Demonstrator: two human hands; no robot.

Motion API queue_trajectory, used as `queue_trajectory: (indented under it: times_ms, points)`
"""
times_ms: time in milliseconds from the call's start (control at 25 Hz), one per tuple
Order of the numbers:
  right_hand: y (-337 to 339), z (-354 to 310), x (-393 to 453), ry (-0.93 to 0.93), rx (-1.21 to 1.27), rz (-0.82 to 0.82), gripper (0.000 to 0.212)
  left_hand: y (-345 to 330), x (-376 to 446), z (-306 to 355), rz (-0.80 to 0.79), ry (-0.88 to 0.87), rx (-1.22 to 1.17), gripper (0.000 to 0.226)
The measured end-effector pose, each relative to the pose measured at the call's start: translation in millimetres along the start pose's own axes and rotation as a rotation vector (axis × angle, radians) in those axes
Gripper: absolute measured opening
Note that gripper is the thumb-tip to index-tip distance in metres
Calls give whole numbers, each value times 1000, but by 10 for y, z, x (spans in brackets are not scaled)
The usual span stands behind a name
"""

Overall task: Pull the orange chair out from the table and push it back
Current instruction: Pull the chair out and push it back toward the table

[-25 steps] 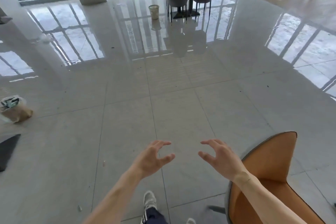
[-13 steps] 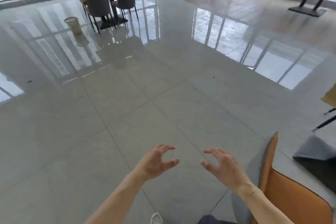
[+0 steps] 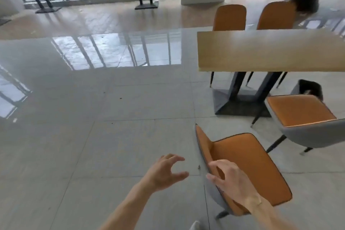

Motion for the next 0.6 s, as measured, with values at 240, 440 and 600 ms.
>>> queue_trajectory:
  times_ms: [240,440,600]
  points:
    - [195,428,-80,-255,49,123,61,-38,884,447,-172,-258,201,63]
    - [2,571,-240,-479,106,201,63,-166,1375,664,-241,-519,405,64]
    - [-354,502,-321,-669,197,263,65,-210,1687,527,-342,-699,532,69]
Point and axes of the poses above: each hand's wrist, its own x-axis towards the middle knuckle, its own y-axis out of the back of the hand, z = x × y, the point moved 7 cm from there along x, towards the middle knuckle, and after that the axes turned 6 degrees about x, right-handed, at the moved point
